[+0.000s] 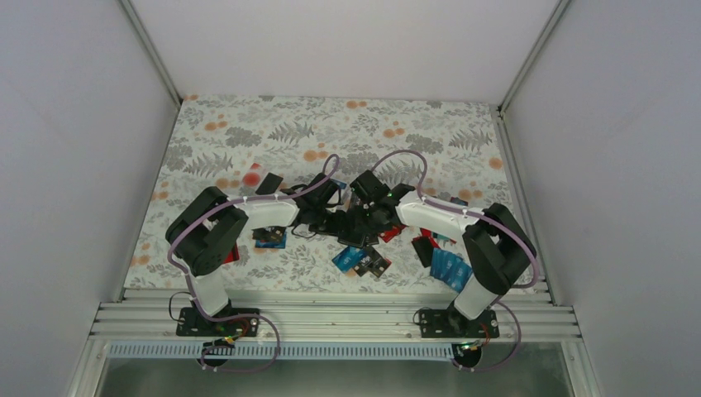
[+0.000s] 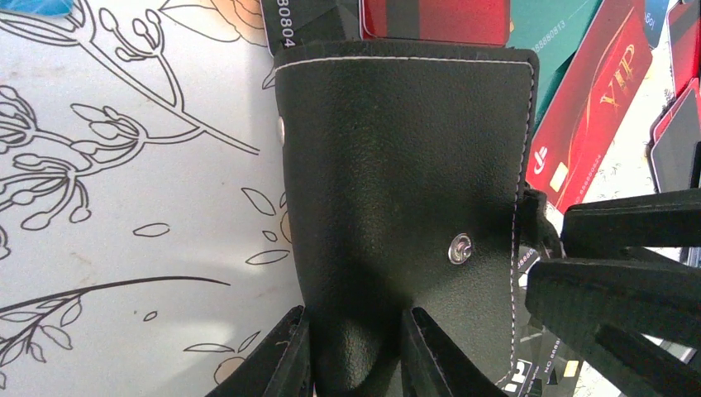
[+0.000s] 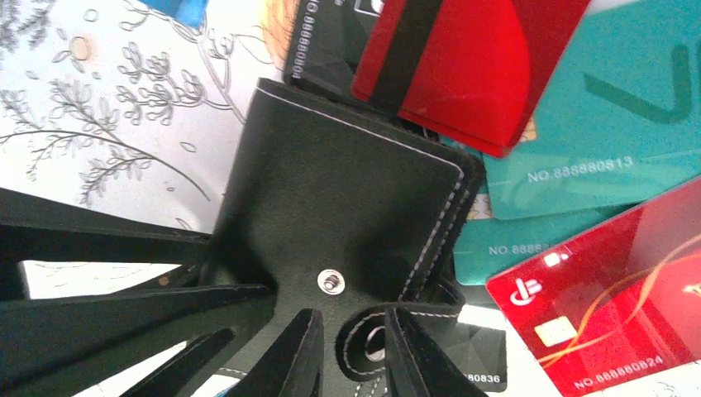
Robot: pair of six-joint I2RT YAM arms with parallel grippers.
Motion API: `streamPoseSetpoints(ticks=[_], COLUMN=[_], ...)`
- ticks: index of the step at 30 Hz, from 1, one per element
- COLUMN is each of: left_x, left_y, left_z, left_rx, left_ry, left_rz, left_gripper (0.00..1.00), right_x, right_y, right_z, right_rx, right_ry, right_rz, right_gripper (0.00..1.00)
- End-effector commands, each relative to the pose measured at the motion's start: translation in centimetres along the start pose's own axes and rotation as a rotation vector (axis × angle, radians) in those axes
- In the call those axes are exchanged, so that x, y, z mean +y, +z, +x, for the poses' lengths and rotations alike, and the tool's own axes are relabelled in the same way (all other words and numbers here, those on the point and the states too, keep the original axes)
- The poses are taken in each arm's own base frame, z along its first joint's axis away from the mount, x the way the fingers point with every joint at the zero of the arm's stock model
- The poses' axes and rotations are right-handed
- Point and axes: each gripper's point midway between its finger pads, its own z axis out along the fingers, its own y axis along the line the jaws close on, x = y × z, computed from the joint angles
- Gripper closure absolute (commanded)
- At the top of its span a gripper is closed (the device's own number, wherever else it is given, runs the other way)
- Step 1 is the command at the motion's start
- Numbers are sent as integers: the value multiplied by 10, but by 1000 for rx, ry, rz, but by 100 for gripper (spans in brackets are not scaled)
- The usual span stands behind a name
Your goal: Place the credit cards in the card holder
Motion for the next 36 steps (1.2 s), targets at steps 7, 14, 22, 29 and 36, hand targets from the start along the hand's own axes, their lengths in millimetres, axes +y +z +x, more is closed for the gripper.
streamPoseSetpoints(ticks=[7,14,22,29,36], left_x=[7,7,6,5,6], left_y=[10,10,10,10,12], left_z=[18,18,18,19,20], left_rx=[57,57,57,59,64], left_ry=[-11,-13,-13,-12,-11], left_rz=[-18,-19,-13,-7,-3], left_gripper=[74,74,75,75,75], right_x=[-2,-4,6,12,17], right_y=[-5,-5,-4,7,12], right_z=[-4,-4,-4,-5,-6], right_rx=[-20,-21,-15,2,9], right_ry=[-13,-11,-9,-11,-10], right_rz=[61,69,20,7,-7], right_gripper=[88,96,96,96,96])
